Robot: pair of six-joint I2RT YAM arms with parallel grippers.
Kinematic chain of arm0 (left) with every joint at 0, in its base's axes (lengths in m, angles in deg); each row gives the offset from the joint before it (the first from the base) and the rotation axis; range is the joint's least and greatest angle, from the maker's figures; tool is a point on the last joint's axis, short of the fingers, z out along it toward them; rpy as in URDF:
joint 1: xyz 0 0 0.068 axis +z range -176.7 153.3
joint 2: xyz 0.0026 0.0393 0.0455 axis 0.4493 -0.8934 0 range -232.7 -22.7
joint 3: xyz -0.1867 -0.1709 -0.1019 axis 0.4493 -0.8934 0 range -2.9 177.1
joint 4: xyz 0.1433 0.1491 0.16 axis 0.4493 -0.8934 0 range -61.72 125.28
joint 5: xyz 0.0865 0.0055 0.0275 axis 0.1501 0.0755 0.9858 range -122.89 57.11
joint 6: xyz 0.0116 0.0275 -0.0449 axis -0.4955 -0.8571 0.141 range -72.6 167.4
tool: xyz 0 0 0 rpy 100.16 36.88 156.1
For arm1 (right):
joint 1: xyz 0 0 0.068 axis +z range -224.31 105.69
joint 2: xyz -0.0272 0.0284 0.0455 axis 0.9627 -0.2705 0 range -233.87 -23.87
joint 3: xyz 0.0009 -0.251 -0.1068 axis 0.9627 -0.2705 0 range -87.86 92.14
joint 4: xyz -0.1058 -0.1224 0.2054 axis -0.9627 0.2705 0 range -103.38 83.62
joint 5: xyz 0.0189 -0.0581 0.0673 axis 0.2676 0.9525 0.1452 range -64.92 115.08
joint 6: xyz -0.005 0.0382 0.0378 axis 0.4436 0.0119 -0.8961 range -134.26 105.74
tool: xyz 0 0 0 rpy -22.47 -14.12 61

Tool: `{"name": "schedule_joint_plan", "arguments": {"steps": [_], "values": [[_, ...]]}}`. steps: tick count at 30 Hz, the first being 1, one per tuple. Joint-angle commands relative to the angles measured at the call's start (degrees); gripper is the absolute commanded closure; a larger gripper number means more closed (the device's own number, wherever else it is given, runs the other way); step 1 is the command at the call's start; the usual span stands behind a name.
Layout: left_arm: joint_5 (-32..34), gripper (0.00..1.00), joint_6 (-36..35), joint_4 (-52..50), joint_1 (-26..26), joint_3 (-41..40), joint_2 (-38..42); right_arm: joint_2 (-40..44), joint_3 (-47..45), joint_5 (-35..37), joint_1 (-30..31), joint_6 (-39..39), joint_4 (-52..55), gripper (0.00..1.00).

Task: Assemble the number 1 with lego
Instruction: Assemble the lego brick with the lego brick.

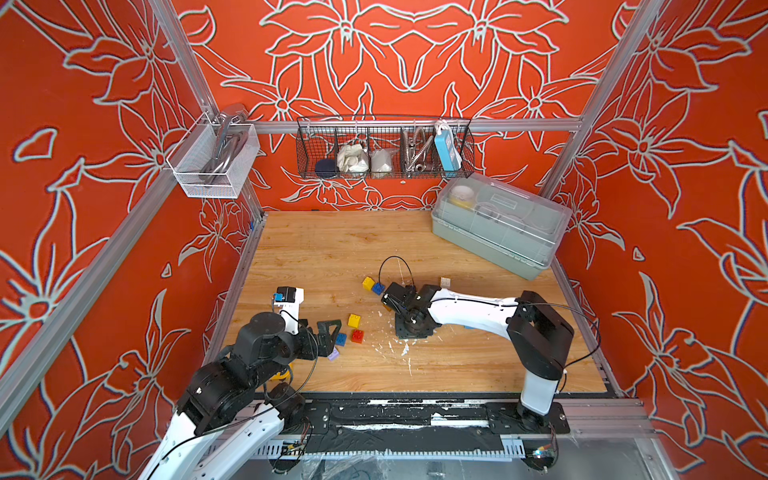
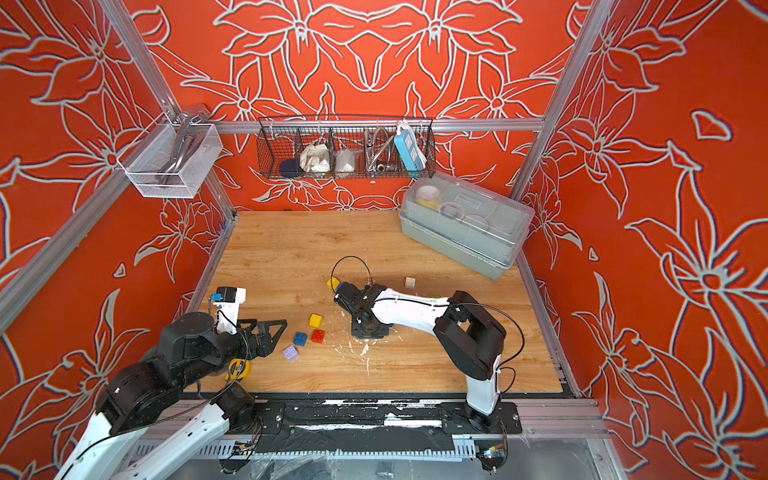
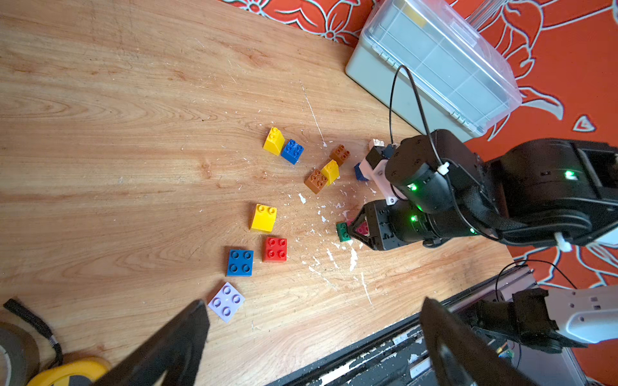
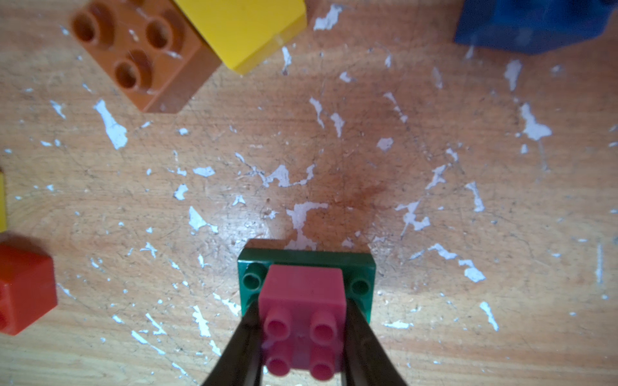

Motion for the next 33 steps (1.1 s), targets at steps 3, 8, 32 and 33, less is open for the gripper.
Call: {"name": "schedule_joint_plan", "arguments": {"steps": [3, 8, 32, 33], "values": [[-0.44, 0.01, -0.50, 0.80, 0.31, -0.54, 0.31, -6.73, -1.00, -1.55, -0.47, -2.02, 0.53, 1.00], [-0.37, 0.01, -0.52, 0.81, 0.40, -0.60, 0.73, -8.25, -3.64, -5.33, -0.91, -4.12, -4.63, 1.00], [-0.44, 0.01, -0.48, 0.89, 0.39, -0.66, 1.06, -1.76, 6.03, 1.24, -1.36, 1.73, 8.98, 0.40], [-0.44, 0.01, -0.50, 0.89, 0.39, -0.57, 1.02, -1.20, 6.44, 1.41, -1.36, 1.89, 9.23, 0.40]]}}
